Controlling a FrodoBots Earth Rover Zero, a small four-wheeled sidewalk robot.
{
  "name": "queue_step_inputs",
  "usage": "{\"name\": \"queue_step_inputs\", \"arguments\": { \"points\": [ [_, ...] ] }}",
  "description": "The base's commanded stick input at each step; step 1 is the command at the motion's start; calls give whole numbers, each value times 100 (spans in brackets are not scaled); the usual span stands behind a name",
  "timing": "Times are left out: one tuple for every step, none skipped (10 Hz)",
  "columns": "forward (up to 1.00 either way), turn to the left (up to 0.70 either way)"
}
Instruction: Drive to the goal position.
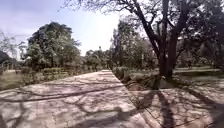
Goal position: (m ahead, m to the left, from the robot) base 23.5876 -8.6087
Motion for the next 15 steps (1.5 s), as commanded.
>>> {"name": "queue_step_inputs", "arguments": {
  "points": [
    [70,35],
    [70,35],
    [70,2],
    [70,0],
    [70,0],
    [70,0],
    [58,0],
    [50,0],
    [50,0],
    [50,0],
    [50,0],
    [50,0],
    [50,0],
    [50,0],
    [50,0]
  ]
}}
